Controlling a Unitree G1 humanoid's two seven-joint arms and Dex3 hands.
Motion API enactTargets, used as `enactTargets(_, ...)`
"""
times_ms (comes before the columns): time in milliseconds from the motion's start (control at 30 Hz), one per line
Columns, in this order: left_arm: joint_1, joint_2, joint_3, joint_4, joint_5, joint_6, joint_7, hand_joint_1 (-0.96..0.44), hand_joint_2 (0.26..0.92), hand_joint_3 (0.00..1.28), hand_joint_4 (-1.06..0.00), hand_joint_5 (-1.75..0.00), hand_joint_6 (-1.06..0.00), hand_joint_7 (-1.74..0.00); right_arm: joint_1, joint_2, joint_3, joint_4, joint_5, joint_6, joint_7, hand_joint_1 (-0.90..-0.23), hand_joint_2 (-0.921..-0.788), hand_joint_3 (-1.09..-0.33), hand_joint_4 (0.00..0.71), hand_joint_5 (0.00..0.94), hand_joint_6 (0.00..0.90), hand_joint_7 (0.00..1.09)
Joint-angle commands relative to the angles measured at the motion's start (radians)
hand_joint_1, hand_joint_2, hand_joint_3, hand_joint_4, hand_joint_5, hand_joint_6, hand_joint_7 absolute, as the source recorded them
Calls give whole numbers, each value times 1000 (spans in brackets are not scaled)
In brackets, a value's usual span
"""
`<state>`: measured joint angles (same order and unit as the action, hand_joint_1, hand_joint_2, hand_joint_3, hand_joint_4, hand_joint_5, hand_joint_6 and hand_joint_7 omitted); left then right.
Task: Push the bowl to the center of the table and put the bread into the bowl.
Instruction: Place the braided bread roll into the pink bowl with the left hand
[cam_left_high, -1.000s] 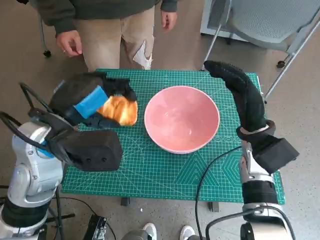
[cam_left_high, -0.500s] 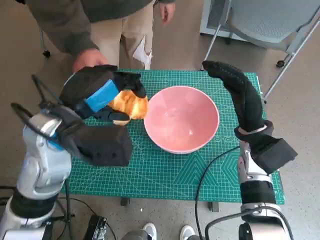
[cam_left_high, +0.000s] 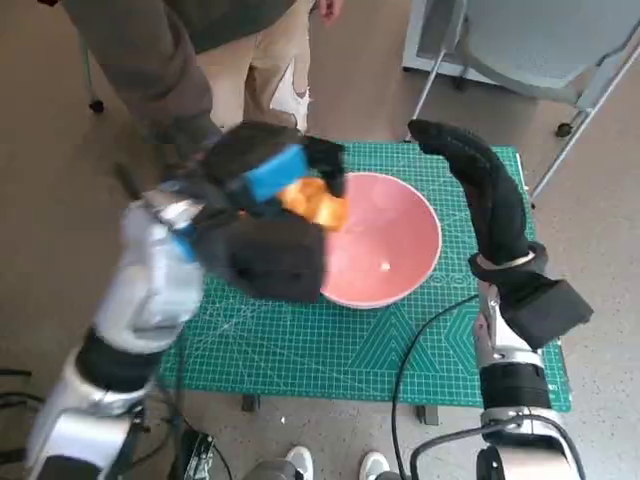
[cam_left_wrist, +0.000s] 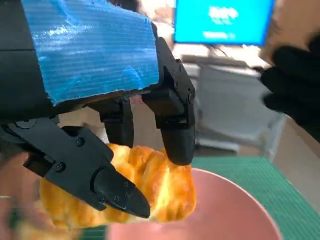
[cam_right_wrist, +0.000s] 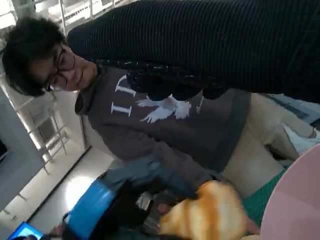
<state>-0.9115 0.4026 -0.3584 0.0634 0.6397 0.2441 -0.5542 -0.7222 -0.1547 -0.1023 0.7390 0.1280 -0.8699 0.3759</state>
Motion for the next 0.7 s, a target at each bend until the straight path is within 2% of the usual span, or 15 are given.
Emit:
enactTargets(33,-92,-45,-33,120,8,-43,32,2,905,41,-734,-1224,-723,-960,37,-10,2,8,-22,-3,-18,-689,-921,-843,181,1,-1,488)
enactTargets(400,-218,-138,-89,391,5,-132,73,1,919,53,-663,-1291,-705,-989,64,-20,1,-21,-28,12,-38,-688,-921,-852,181,1,-1,486)
enactTargets(700,-238,-158,-93,455,-10,-164,69,1,918,70,-624,-1212,-688,-1131,89,-24,5,-70,-29,37,-56,-692,-921,-853,180,0,-1,484)
